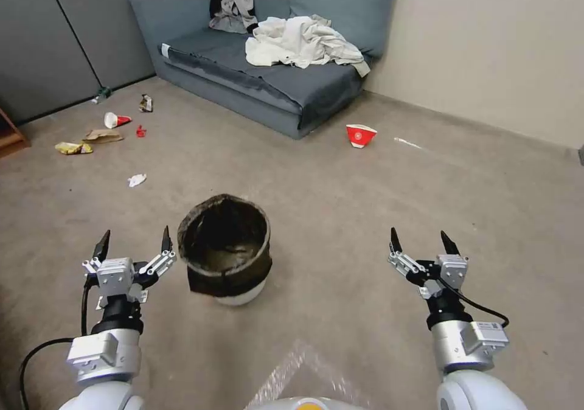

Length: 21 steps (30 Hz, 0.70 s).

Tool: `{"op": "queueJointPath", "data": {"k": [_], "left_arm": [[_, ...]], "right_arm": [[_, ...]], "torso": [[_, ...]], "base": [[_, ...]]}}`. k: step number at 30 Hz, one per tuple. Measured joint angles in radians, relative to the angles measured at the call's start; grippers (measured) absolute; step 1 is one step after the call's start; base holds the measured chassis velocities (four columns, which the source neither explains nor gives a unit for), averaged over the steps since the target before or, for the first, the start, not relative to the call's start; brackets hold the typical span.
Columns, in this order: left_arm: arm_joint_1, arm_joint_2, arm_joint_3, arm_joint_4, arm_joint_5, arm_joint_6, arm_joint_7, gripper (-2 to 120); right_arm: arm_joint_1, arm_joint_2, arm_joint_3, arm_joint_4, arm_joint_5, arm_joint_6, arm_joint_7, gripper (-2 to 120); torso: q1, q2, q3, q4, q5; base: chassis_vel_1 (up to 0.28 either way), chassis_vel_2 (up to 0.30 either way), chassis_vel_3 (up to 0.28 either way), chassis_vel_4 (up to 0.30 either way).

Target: Pick up the trash can from the floor.

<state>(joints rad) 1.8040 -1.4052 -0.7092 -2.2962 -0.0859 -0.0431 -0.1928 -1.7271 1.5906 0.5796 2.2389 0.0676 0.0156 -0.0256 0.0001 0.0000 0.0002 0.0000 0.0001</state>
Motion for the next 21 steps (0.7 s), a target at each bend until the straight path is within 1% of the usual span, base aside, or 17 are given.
{"op": "queueJointPath", "data": {"k": [1,2,4,5,6,8,9,10,12,14,15,18,19,21], "left_arm": [[0.0,0.0,0.0,0.0,0.0,0.0,0.0,100],[-0.007,0.003,-0.003,0.002,-0.009,0.015,0.003,100],[-0.031,0.013,-0.014,0.003,-0.047,0.082,0.025,100],[-0.031,0.013,-0.014,0.003,-0.047,0.082,0.025,100],[-0.042,0.02,-0.017,0.003,-0.06,0.111,0.029,100],[-0.078,0.052,-0.018,0.015,-0.106,0.205,0.037,100],[-0.086,0.06,-0.018,0.02,-0.119,0.228,0.04,100],[-0.086,0.06,-0.018,0.02,-0.119,0.228,0.04,100],[-0.107,0.08,-0.02,0.036,-0.169,0.288,0.049,100],[-0.138,0.101,-0.023,0.062,-0.227,0.376,0.067,100],[-0.138,0.101,-0.023,0.062,-0.227,0.376,0.067,100],[-0.179,0.122,-0.016,0.103,-0.283,0.452,0.064,100],[-0.179,0.122,-0.016,0.103,-0.283,0.452,0.064,100],[-0.216,0.138,-0.006,0.147,-0.314,0.493,0.052,100]], "right_arm": [[0.0,0.0,0.0,0.0,0.0,0.0,0.0,100],[0.0,0.0,0.0,-0.001,0.001,0.001,0.001,100],[0.001,-0.001,-0.002,-0.005,0.004,0.002,0.003,100],[0.001,-0.001,-0.002,-0.005,0.004,0.002,0.003,100],[0.001,-0.001,-0.004,-0.007,0.004,0.002,0.004,100],[0.001,-0.004,-0.013,-0.016,0.007,-0.001,0.018,100],[0.001,-0.005,-0.015,-0.018,0.01,-0.002,0.021,100],[0.001,-0.005,-0.015,-0.018,0.01,-0.002,0.021,100],[0.001,-0.005,-0.02,-0.025,0.016,-0.005,0.025,100],[0.001,-0.007,-0.024,-0.035,0.017,-0.01,0.026,100],[0.001,-0.007,-0.024,-0.035,0.017,-0.01,0.026,100],[0.004,-0.009,-0.036,-0.046,0.019,-0.022,0.028,100],[0.004,-0.009,-0.036,-0.046,0.019,-0.022,0.028,100],[0.01,-0.009,-0.044,-0.052,0.019,-0.03,0.031,100]], "torso": [[0.0,0.0,0.0,0.0,0.0],[0.0,0.0,0.0,0.0,-0.0002],[0.0,0.0,0.0,0.0003,-0.0001],[0.0,0.0,0.0,0.0003,-0.0001],[0.0,0.0,0.0,0.0001,-0.0002],[0.0,0.0,0.0,-0.0001,-0.0001],[0.0,0.0,0.0,-0.0002,-0.0001],[0.0,0.0,0.0,-0.0002,-0.0001],[0.0,0.0,0.0,-0.0002,-0.0003],[0.0,0.0,0.0,0.0001,-0.0003],[0.0,0.0,0.0,0.0001,-0.0003],[0.0,0.0,0.0,0.0,-0.0001],[0.0,0.0,0.0,0.0,-0.0001],[0.0,0.0,0.0,-0.0001,-0.0002]], "base": [[-0.146,0.116,0.132,-0.158],[-0.108,0.116,0.086,-0.092],[-0.021,0.039,0.043,-0.018],[0.0,0.0,0.0,0.0],[0.0,0.0,0.0,0.0],[0.0,0.0,0.0,0.0],[0.0,0.0,0.0,0.0],[0.0,0.0,0.0,0.0],[0.0,0.0,0.0,0.0],[0.0,0.0,0.0,0.0],[0.0,0.0,0.0,0.0],[0.0,0.0,0.0,0.0],[0.0,0.0,0.0,0.0],[0.0,0.0,0.0,0.0]]}}
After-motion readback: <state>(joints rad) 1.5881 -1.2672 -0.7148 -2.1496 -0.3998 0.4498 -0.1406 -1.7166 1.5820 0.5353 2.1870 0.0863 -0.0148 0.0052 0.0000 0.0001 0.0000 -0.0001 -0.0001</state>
